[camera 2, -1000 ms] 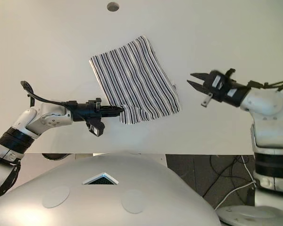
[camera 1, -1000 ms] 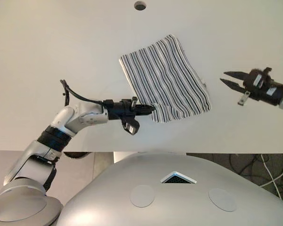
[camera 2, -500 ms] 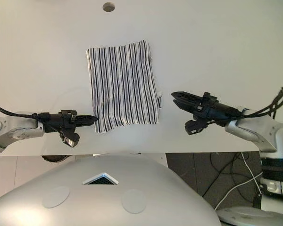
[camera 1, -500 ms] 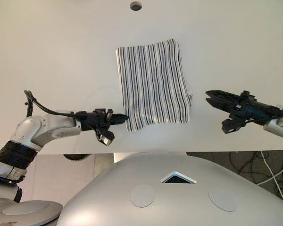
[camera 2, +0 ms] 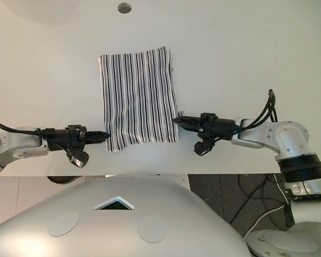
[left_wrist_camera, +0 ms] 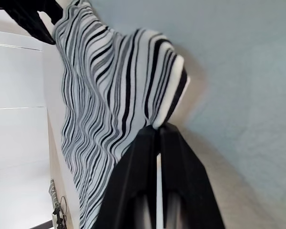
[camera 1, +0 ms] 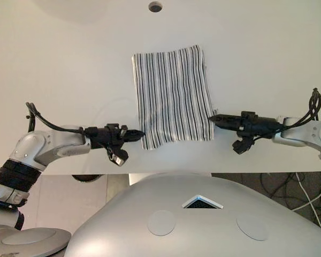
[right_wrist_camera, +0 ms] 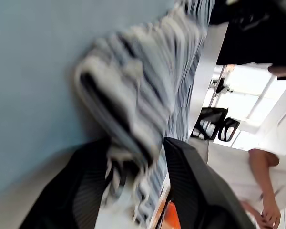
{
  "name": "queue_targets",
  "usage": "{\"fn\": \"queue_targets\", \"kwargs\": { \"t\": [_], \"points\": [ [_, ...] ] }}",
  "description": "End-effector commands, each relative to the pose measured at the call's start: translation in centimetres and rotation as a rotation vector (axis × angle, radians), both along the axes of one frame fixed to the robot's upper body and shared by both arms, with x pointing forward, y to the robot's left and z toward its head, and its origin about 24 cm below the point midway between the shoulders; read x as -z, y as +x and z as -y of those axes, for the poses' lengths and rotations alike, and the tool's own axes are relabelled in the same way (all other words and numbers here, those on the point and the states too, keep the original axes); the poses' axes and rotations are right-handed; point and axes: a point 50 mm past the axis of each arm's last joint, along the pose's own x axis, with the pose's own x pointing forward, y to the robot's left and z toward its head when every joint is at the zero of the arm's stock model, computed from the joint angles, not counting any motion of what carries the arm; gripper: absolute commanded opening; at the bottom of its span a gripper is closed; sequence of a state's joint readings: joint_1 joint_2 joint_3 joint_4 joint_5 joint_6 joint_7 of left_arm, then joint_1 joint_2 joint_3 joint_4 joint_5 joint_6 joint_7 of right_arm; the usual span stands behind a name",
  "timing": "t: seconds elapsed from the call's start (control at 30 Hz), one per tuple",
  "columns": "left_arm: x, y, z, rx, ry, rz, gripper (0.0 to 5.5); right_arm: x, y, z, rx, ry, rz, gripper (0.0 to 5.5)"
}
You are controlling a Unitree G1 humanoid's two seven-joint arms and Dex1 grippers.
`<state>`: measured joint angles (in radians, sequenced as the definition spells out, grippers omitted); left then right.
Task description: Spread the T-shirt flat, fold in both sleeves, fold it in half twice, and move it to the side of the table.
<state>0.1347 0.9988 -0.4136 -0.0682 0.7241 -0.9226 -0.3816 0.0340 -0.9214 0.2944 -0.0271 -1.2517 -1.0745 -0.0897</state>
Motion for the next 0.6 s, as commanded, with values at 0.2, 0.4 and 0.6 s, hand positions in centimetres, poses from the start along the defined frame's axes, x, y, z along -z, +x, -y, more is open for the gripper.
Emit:
{"fn": "queue_targets", "kwargs": {
  "t": [0.2,0.4,0.6],
  "points": [
    [2.4,-1.1,-0.7,0.012,0.134,-0.066,0.00,2.7,0.1,-3.4,-0.065,-0.030,-0.020,2.16],
    [2.1,-1.2,-0.9,0.014,0.135,-0.066,0.00,1.0,0.0,-1.6,-0.026,-0.025,-0.035,1.41],
    [1.8,-0.9,-1.2,0.001,0.136,-0.060,0.00,-0.5,-0.3,0.5,0.011,-0.048,-0.044,0.17]
  ]
}}
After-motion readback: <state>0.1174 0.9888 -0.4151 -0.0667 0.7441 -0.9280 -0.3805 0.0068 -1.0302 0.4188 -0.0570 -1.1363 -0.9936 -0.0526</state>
